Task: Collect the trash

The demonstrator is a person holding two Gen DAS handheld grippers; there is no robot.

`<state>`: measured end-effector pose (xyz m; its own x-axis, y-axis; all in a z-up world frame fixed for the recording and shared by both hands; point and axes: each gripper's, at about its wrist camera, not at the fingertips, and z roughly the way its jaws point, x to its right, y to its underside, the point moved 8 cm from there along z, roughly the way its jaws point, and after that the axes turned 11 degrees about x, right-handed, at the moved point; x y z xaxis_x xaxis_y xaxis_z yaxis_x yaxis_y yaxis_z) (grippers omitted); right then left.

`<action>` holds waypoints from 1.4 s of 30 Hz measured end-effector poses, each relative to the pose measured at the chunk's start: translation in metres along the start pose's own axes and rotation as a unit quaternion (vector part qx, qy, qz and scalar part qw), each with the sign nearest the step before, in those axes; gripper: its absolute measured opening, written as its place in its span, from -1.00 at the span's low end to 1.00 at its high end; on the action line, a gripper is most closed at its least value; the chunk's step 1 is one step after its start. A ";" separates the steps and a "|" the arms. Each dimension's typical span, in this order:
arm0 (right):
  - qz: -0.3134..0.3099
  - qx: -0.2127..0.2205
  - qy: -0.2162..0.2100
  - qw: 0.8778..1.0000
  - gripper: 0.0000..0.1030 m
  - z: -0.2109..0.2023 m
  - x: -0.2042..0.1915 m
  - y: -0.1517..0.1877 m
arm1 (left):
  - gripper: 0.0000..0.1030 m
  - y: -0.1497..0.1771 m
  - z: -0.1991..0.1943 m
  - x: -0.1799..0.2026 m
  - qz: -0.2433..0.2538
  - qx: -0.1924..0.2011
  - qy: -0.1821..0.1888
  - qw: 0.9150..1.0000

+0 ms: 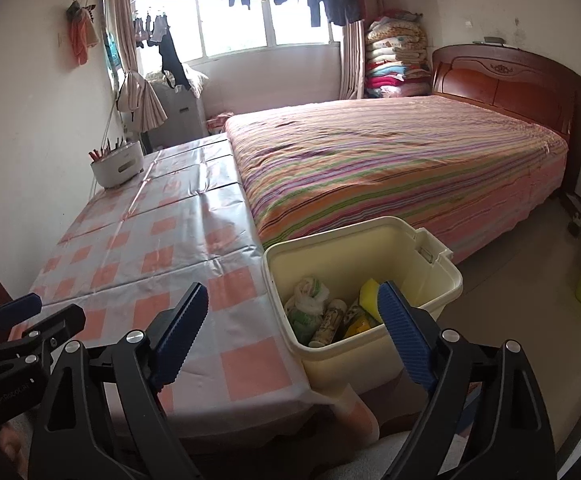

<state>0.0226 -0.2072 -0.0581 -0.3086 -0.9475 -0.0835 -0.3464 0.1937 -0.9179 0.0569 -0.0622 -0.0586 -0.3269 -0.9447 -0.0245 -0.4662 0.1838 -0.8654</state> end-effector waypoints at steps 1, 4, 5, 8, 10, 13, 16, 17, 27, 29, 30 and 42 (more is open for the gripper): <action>-0.002 -0.001 0.001 1.000 0.67 -0.003 -0.001 0.001 | 0.40 0.001 -0.004 -0.004 -0.004 0.002 -0.002 1.000; -0.008 -0.003 0.006 1.000 0.71 -0.007 -0.001 0.001 | 0.40 0.004 -0.012 -0.012 -0.011 0.002 -0.009 1.000; -0.011 -0.005 0.007 1.000 0.72 -0.008 0.005 -0.001 | 0.40 0.005 -0.013 -0.013 -0.014 0.004 -0.011 1.000; -0.018 -0.006 0.011 1.000 0.78 -0.012 0.010 -0.001 | 0.40 0.005 -0.018 -0.016 -0.013 0.008 -0.018 1.000; -0.021 -0.005 0.014 1.000 0.80 -0.014 0.009 -0.003 | 0.40 0.005 -0.020 -0.016 -0.010 0.008 -0.019 1.000; -0.022 -0.003 0.015 1.000 0.81 -0.020 0.005 -0.006 | 0.40 0.005 -0.020 -0.017 -0.011 0.006 -0.021 1.000; -0.023 -0.005 0.015 1.000 0.83 -0.016 0.003 -0.005 | 0.40 0.005 -0.020 -0.018 -0.013 0.006 -0.022 1.000; -0.024 -0.006 0.013 1.000 0.83 -0.015 0.003 -0.004 | 0.40 0.005 -0.019 -0.018 -0.013 0.005 -0.022 1.000; -0.026 -0.013 0.006 1.000 0.83 -0.003 -0.003 -0.002 | 0.40 0.006 -0.012 -0.021 -0.013 -0.005 -0.026 1.000; -0.027 -0.014 0.006 1.000 0.83 -0.003 -0.003 -0.002 | 0.40 0.006 -0.012 -0.021 -0.013 -0.006 -0.027 1.000; -0.026 -0.015 0.005 1.000 0.83 -0.002 -0.003 -0.002 | 0.40 0.006 -0.011 -0.022 -0.013 -0.006 -0.027 1.000; -0.025 -0.022 0.002 0.999 0.83 0.006 -0.005 0.001 | 0.40 0.008 -0.005 -0.022 -0.013 -0.016 -0.025 0.999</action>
<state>0.0294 -0.2035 -0.0612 -0.2944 -0.9550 -0.0365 -0.3994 0.1576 -0.9031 0.0561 -0.0381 -0.0621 -0.2728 -0.9617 -0.0279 -0.5000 0.1664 -0.8499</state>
